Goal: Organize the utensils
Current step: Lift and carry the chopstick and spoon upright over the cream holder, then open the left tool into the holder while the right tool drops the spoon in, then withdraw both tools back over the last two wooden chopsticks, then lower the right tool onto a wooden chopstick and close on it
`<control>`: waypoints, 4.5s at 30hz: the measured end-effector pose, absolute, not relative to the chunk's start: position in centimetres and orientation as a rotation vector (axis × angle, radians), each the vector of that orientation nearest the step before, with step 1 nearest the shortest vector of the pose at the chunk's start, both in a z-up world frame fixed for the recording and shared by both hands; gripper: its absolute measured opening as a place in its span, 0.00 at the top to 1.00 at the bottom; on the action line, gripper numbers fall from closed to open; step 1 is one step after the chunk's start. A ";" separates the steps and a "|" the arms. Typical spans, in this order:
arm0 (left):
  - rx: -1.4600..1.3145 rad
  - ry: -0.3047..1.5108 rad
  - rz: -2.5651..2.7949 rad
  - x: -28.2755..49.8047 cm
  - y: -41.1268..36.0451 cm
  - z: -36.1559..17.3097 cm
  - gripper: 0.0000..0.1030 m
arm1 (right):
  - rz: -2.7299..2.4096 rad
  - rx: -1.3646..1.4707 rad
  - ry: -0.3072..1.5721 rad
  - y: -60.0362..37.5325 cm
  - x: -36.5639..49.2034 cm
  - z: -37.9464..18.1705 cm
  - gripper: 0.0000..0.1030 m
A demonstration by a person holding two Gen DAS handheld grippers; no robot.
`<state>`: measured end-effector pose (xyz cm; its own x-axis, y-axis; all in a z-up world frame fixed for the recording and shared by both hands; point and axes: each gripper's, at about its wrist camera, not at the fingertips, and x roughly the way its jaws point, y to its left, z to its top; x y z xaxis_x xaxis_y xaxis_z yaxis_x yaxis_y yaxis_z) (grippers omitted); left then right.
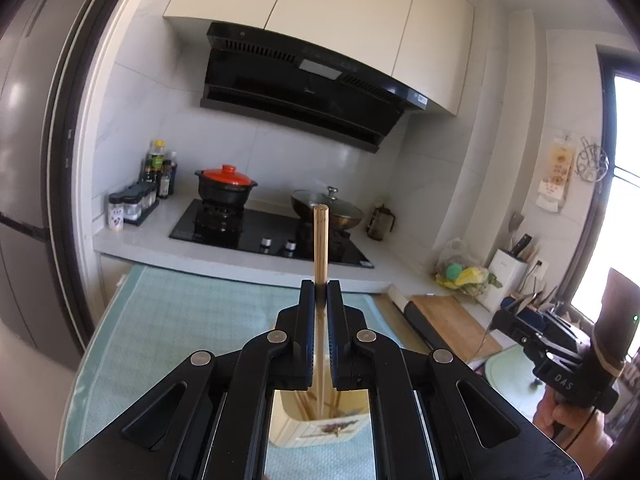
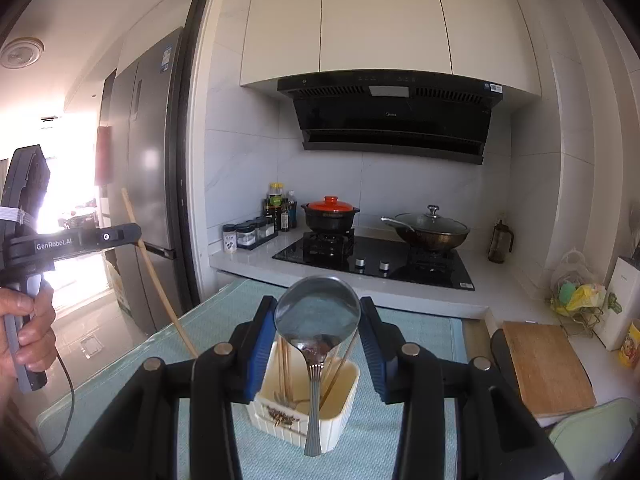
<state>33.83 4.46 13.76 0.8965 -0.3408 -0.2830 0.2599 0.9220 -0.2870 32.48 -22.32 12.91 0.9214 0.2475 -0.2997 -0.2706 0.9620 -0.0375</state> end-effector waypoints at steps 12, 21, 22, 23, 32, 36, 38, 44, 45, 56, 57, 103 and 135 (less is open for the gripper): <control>-0.178 0.527 -0.318 42.7 -0.8 6.5 0.97 | 0.294 -0.009 0.413 -21.4 41.7 7.2 0.60; -0.181 0.699 -0.325 47.1 -3.5 0.6 0.97 | 0.278 0.023 0.625 -21.7 47.0 0.0 0.60; -0.182 0.716 -0.326 47.6 -3.8 0.1 0.97 | 0.272 0.032 0.644 -21.8 47.5 -0.6 0.60; -0.180 0.730 -0.326 48.0 -4.1 -0.4 0.97 | 0.265 0.042 0.666 -22.0 48.1 -1.1 0.60; -0.207 0.750 -0.261 48.2 -3.4 -0.4 0.32 | 0.200 0.146 0.758 -24.5 51.1 -2.8 0.52; -0.166 0.700 -0.234 44.7 -1.2 1.4 0.19 | 0.187 0.179 0.701 -25.8 49.2 -0.2 0.48; -0.136 0.694 -0.211 42.3 0.0 1.9 0.15 | 0.178 0.168 0.667 -26.3 47.3 1.1 0.41; -0.027 0.727 -0.155 32.7 3.5 0.4 0.08 | 0.183 0.107 0.647 -27.3 39.9 2.3 0.38; -0.026 0.744 -0.138 31.1 4.3 -0.4 0.08 | 0.186 0.097 0.655 -27.3 38.4 2.0 0.38; -0.150 0.884 0.004 19.1 6.4 -9.5 0.08 | 0.202 -0.065 0.767 -24.6 21.7 -6.4 0.38; -0.144 0.886 0.019 18.8 6.2 -9.9 0.08 | 0.203 -0.050 0.772 -24.3 20.7 -6.9 0.38; -0.210 0.836 0.209 10.7 11.8 -8.5 0.08 | 0.274 0.009 0.751 -23.8 13.8 -10.4 0.38; -0.204 0.908 0.135 13.6 9.1 -12.4 0.07 | 0.499 -0.221 0.980 -9.6 28.3 -16.1 0.71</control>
